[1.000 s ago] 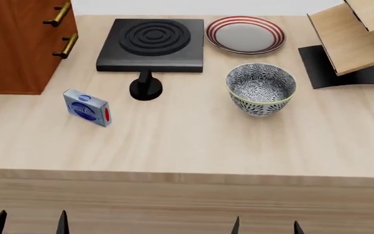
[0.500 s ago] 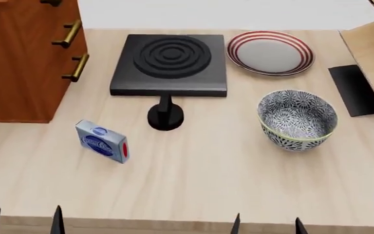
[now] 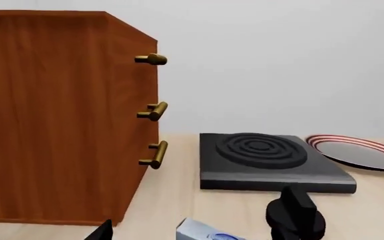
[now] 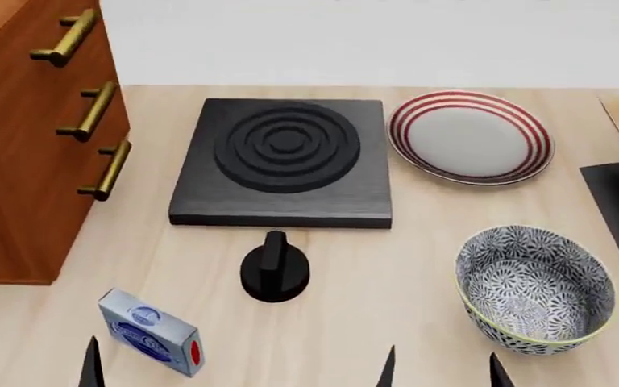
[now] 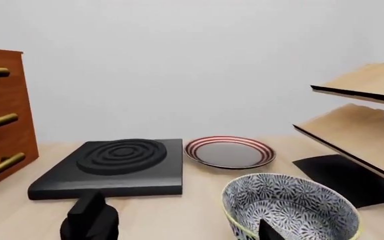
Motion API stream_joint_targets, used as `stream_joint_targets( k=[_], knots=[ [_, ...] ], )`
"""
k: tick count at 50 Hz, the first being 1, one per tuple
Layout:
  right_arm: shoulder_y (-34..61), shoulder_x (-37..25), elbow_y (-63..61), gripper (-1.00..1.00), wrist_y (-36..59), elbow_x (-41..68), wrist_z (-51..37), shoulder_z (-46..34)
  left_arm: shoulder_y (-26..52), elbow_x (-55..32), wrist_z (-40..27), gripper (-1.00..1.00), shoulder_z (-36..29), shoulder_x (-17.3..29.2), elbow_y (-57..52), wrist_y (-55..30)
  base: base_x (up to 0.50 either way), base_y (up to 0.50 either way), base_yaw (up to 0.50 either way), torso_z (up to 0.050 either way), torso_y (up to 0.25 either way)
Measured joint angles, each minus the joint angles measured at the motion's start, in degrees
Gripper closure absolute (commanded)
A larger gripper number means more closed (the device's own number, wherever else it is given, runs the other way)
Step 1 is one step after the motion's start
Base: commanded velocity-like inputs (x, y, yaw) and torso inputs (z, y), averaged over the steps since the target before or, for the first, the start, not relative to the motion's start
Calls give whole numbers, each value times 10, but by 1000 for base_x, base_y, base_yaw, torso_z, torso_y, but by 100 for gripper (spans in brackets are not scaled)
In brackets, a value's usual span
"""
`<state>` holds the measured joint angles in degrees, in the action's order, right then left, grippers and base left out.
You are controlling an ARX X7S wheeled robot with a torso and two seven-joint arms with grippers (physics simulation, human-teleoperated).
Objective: Pick up the cream cheese and put it in the bowl.
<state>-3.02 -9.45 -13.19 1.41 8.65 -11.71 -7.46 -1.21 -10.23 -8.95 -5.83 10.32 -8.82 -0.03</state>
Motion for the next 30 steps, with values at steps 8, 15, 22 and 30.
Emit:
stream_joint_targets(
  k=[8,15,22,30],
  knots=[
    [-2,-3,-7,-100,-3,3,-3,-3,-1,-4,-4,-100,-1,3,-8,-4,500,0,0,0,0],
    [-6,-7,-15,-100,-5,6,-5,-4,-2,-9,-7,-100,0,7,-18,-8,376,0,0,0,2],
    [-11,-11,-21,-100,-12,8,-5,-8,-4,-11,-10,-100,-2,9,-22,-9,-5,0,0,0,0],
    [-14,-14,-27,-100,-16,10,-7,-10,-6,-14,-13,-100,-2,12,-27,-9,26,0,0,0,0]
  ],
)
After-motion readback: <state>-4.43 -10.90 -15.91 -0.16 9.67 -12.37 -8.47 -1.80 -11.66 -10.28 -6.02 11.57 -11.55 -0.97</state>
